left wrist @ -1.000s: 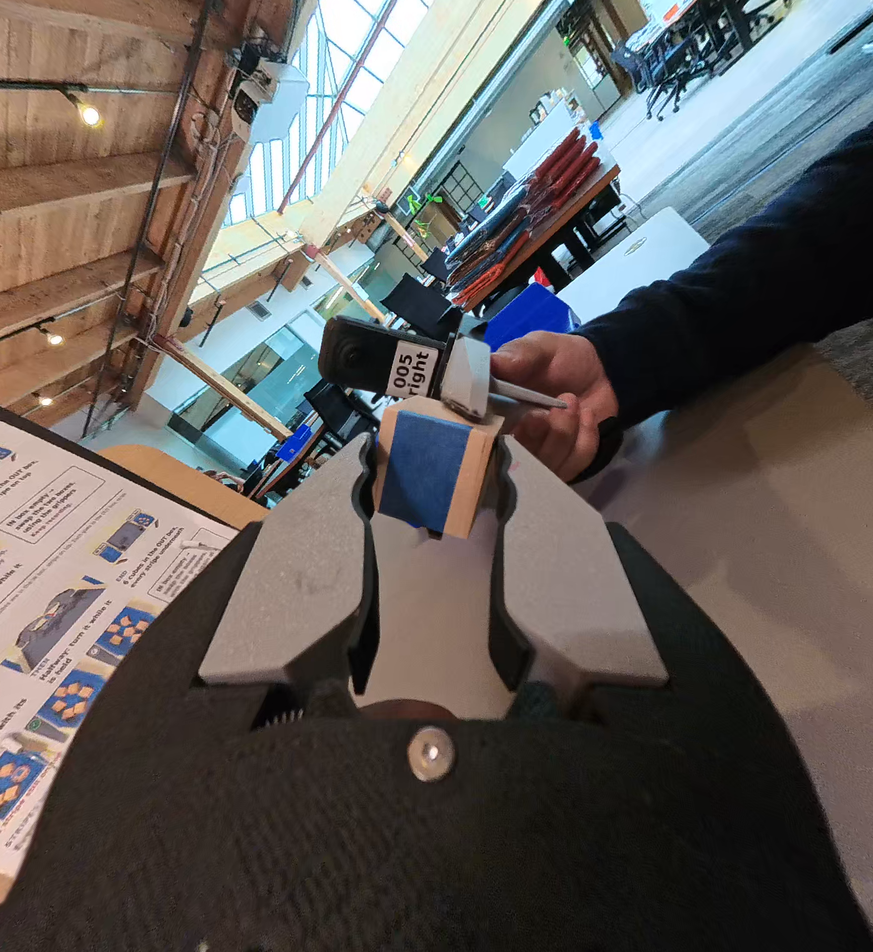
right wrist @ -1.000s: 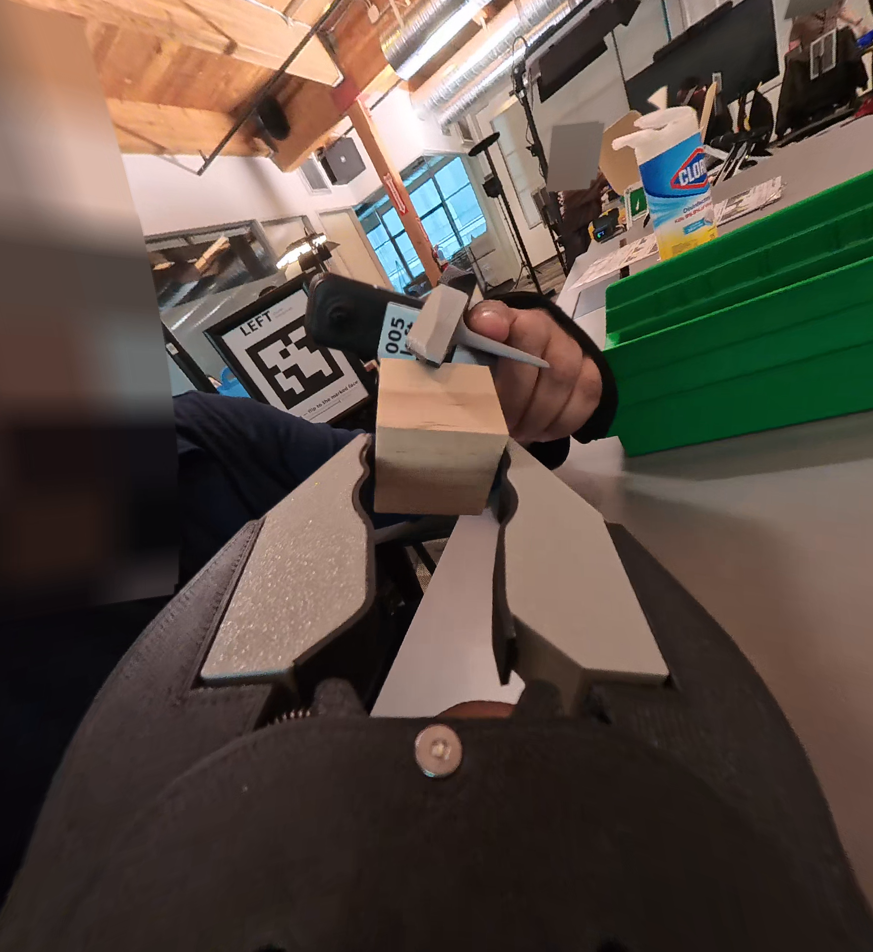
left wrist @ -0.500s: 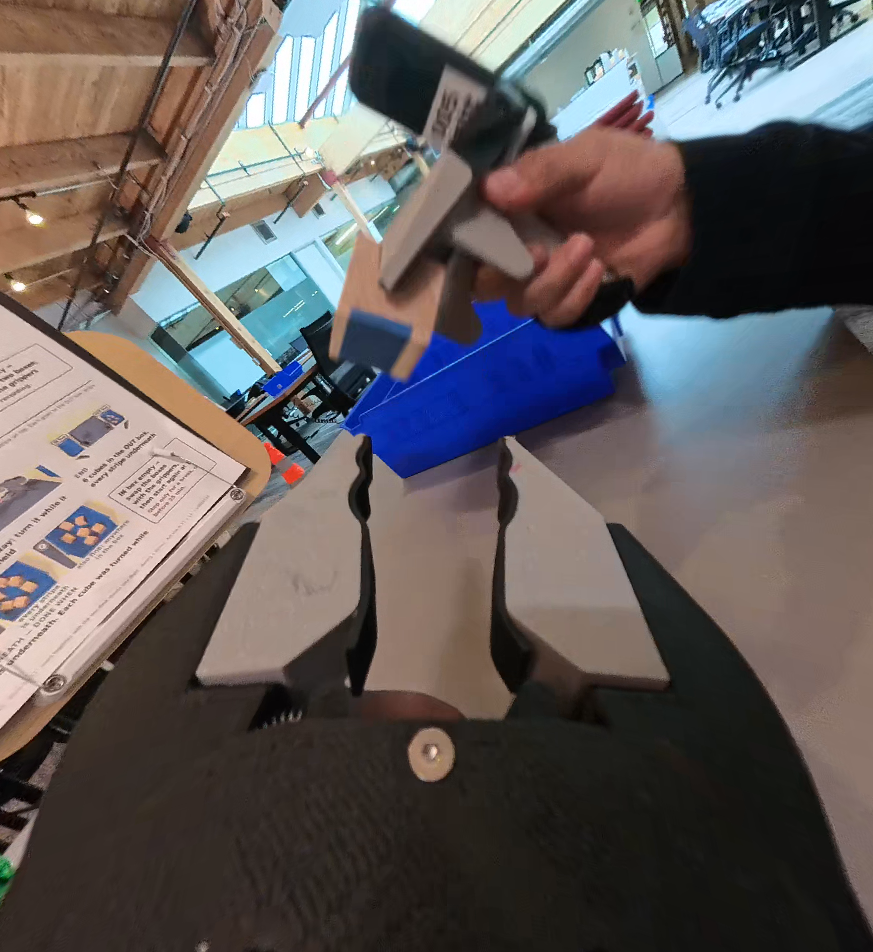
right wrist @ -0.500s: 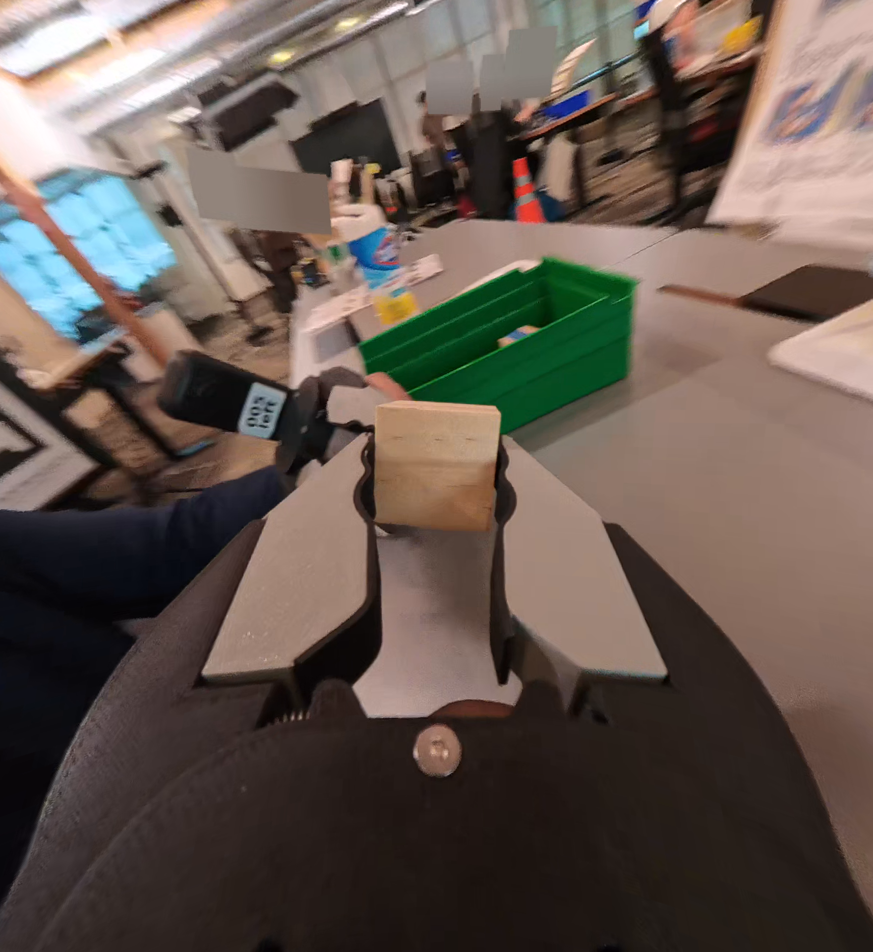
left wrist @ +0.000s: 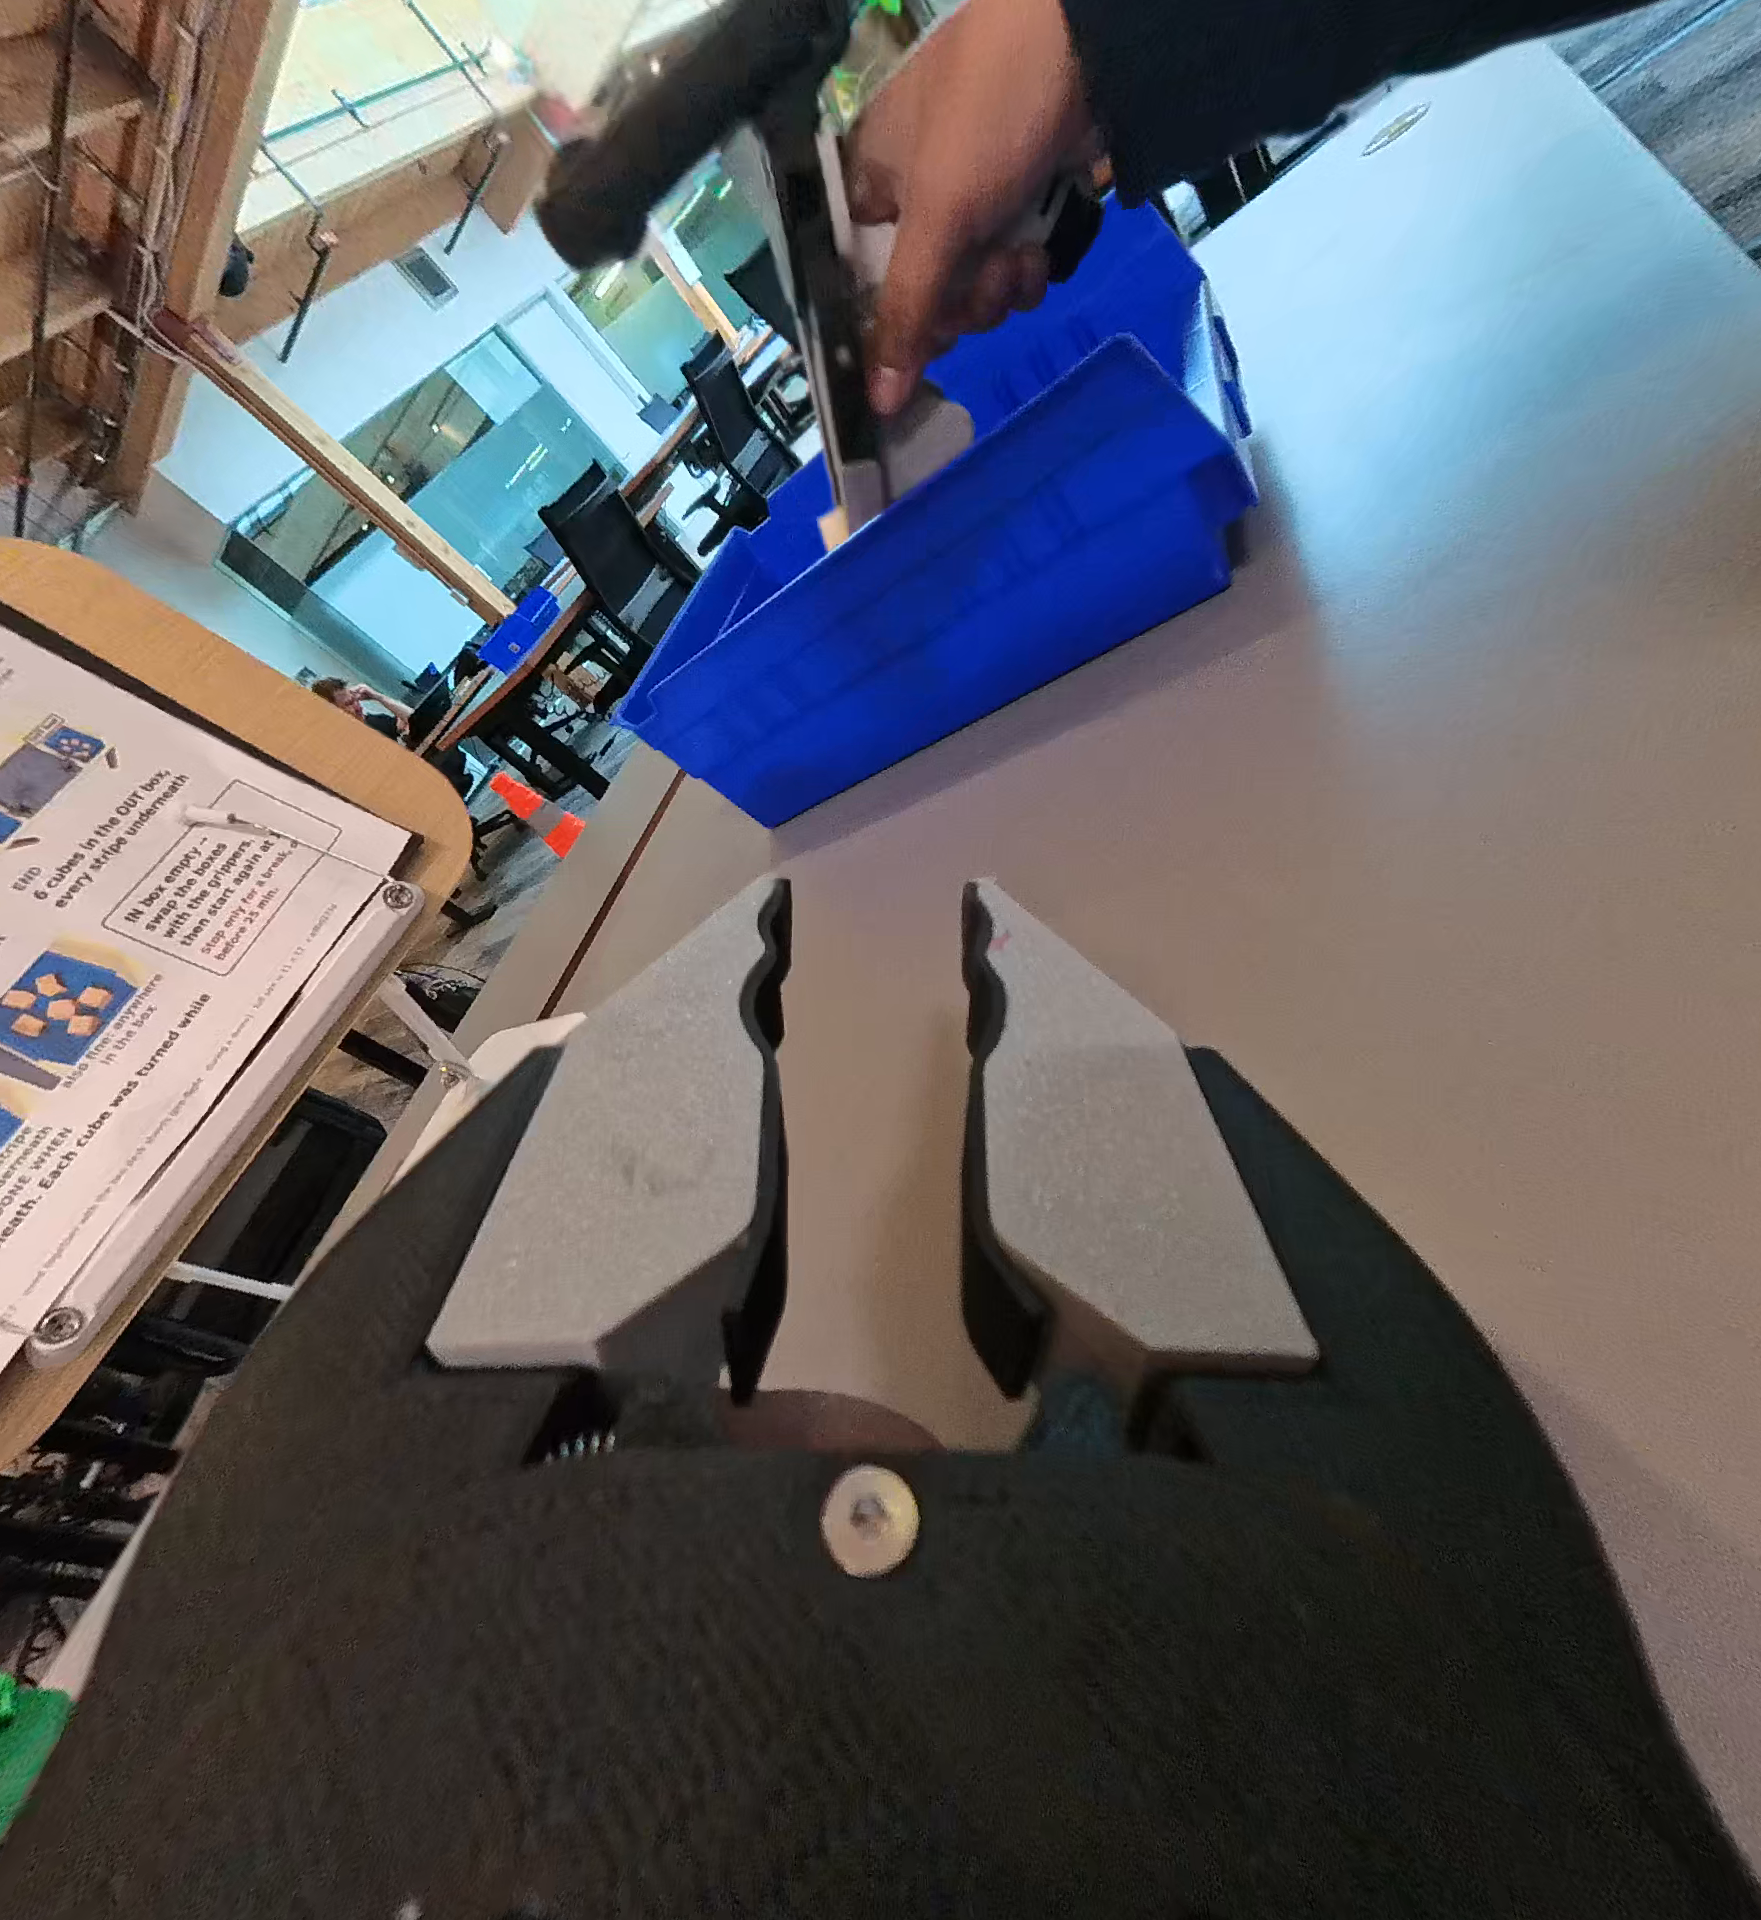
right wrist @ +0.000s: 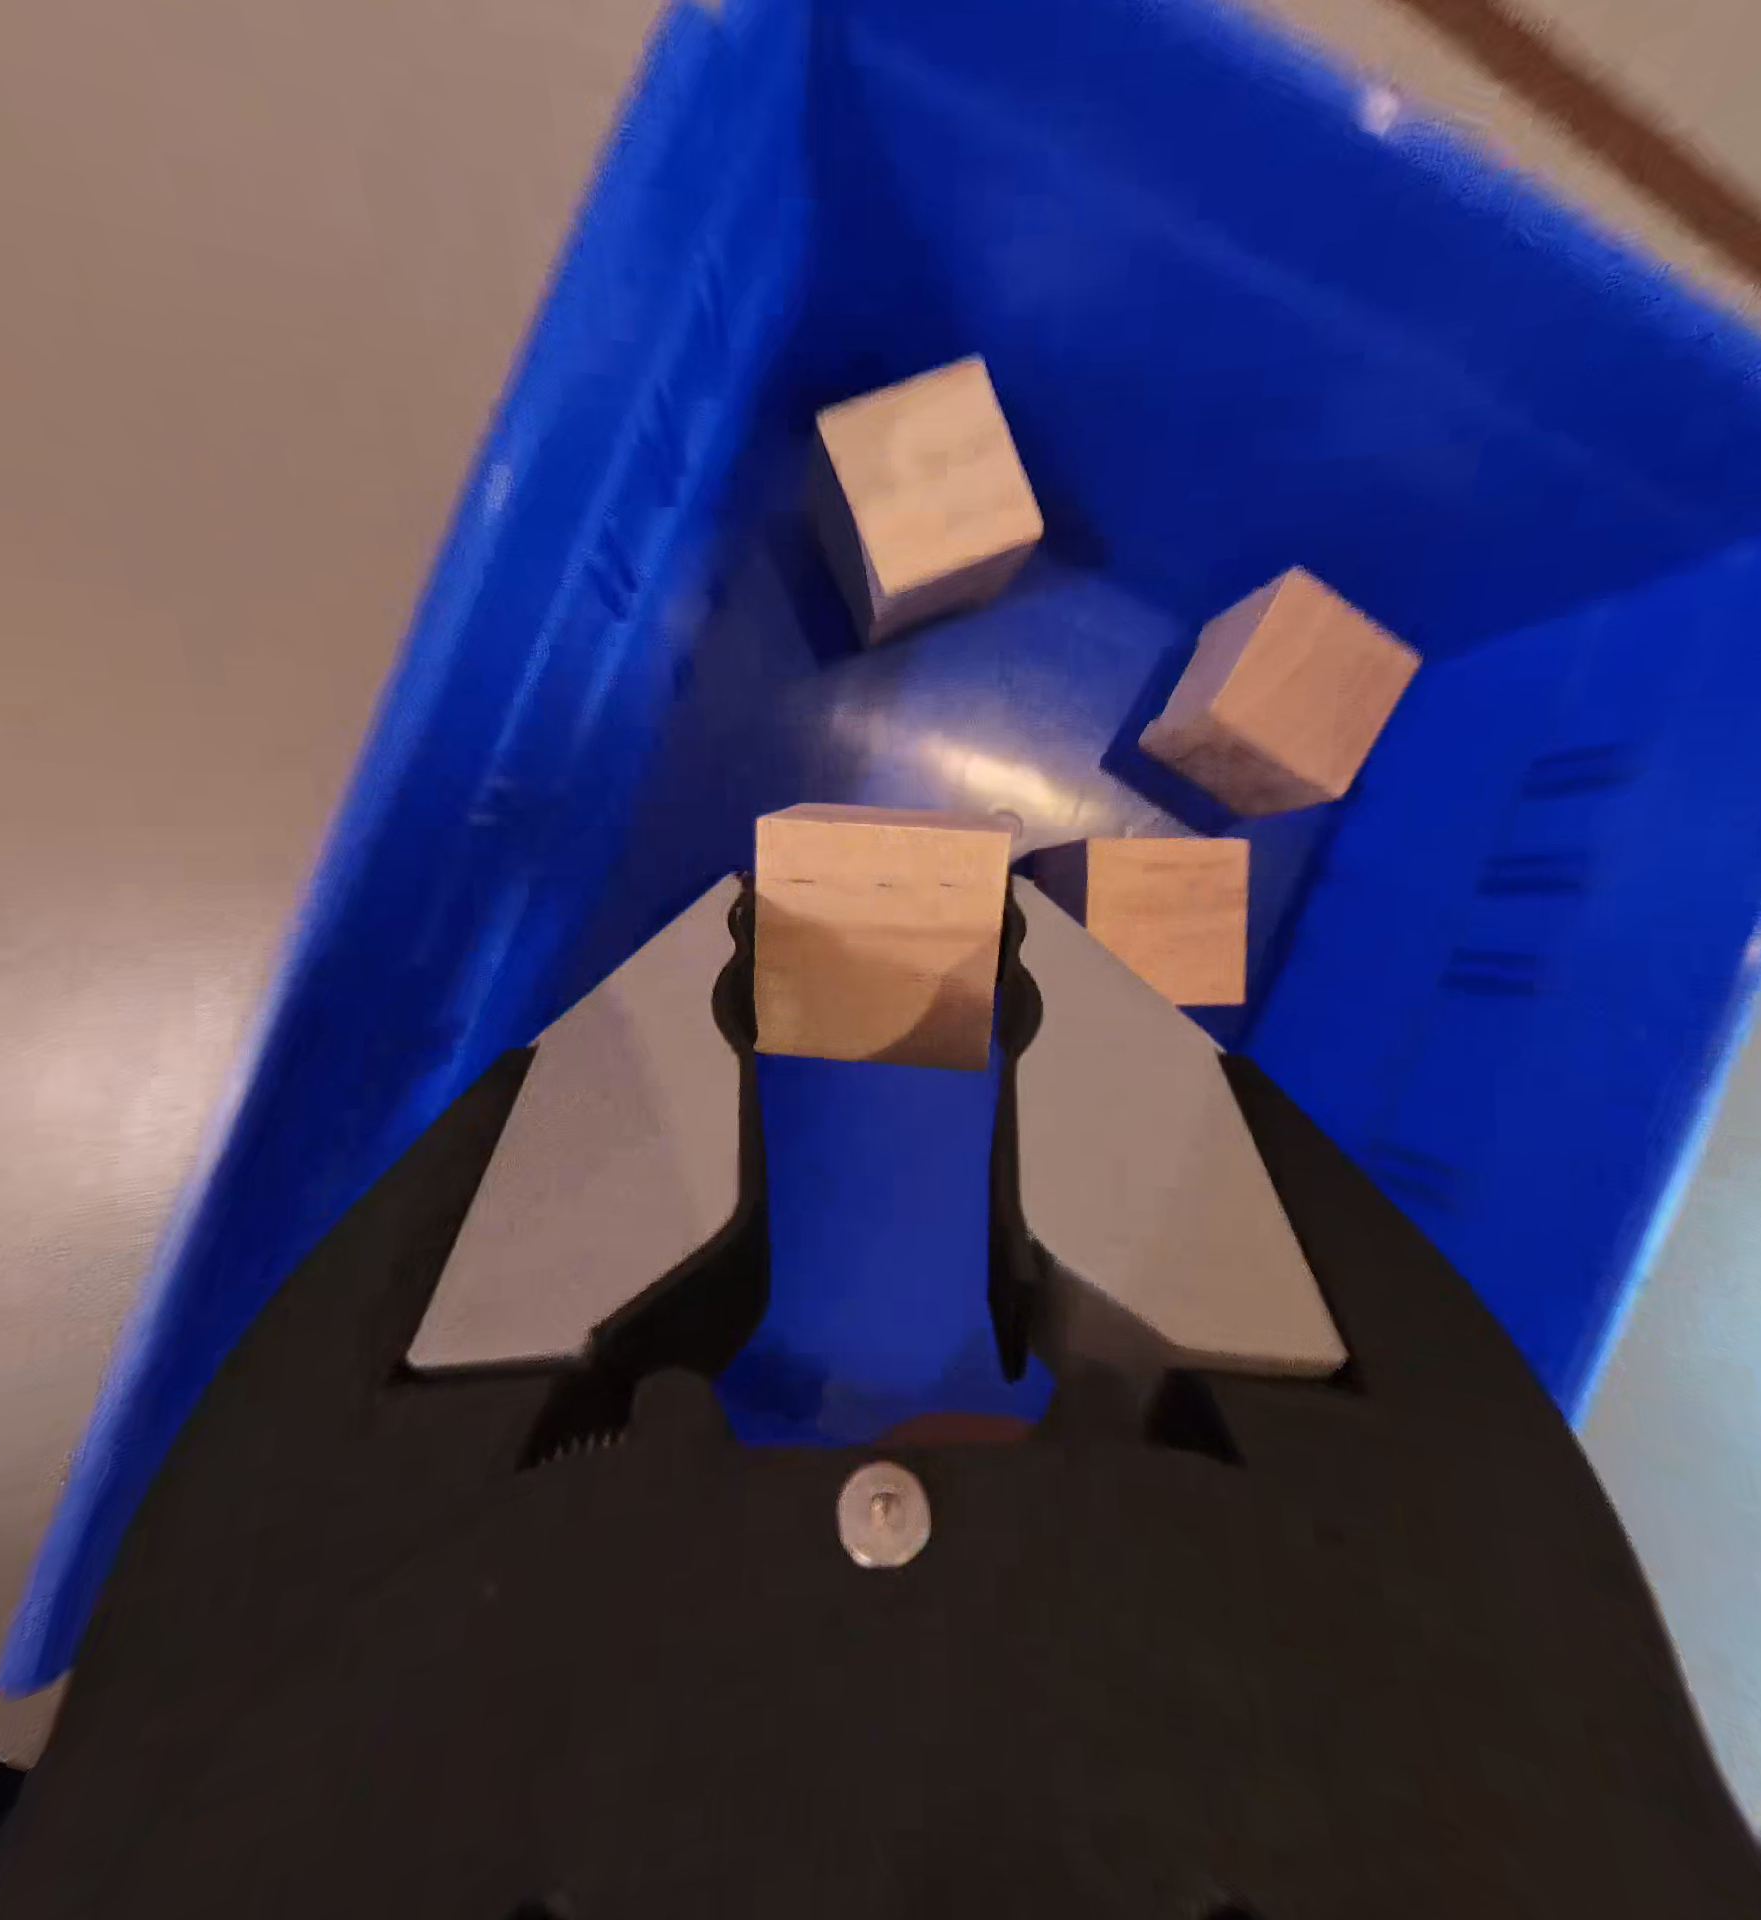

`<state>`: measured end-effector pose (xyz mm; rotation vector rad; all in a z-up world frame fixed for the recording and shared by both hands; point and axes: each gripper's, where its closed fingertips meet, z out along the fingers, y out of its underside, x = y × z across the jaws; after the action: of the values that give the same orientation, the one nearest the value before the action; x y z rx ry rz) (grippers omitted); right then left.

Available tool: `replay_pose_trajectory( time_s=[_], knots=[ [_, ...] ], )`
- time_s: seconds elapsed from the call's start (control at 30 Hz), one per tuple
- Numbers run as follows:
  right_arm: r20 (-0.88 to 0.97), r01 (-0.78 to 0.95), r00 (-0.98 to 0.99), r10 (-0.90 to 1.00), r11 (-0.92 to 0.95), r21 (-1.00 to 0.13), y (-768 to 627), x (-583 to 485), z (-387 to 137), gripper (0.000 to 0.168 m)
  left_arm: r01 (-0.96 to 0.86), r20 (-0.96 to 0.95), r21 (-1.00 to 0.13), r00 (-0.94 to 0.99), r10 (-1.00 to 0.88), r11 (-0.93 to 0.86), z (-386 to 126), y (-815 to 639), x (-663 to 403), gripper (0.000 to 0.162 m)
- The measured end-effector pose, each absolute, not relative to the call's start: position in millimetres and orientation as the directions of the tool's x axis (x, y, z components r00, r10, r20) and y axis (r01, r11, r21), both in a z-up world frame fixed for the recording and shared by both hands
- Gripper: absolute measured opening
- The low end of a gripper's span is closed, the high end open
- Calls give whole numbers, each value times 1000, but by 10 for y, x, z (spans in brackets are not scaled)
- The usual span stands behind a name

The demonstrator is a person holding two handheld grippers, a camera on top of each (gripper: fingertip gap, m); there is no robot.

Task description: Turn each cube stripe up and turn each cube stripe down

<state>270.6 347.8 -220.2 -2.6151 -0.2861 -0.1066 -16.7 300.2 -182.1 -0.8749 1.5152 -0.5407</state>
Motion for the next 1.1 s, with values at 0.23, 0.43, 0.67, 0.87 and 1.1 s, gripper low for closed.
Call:
replay_pose_trajectory(
  time_s=[0.23, 0.43, 0.67, 0.87, 1.1],
  knots=[
    [128, 201, 977, 168, -928, -315, 3557, 2810, -2672, 44, -219, -616, -774, 42, -787, 594, -1822, 3058, -182, 29],
    [154, 192, 977, 150, -931, -310, 3530, 2717, -2564, 55, -229, -607, -777, 30, -794, 586, -1848, 3036, -159, 29],
    [219, 317, 948, 230, -654, -687, 3580, 1885, -1175, 55, -343, -565, -794, 110, -818, 502, -1976, 3278, -117, 31],
    [57, 292, 878, 476, -438, -850, 3502, 645, -1283, 55, -491, -493, -814, 303, -816, 309, -2091, 3645, -179, 31],
    [147, 356, 887, 438, -445, -821, 3876, 502, -2454, 48, -543, -467, -805, 327, -822, 241, -2319, 3732, -267, 31]
  ],
)
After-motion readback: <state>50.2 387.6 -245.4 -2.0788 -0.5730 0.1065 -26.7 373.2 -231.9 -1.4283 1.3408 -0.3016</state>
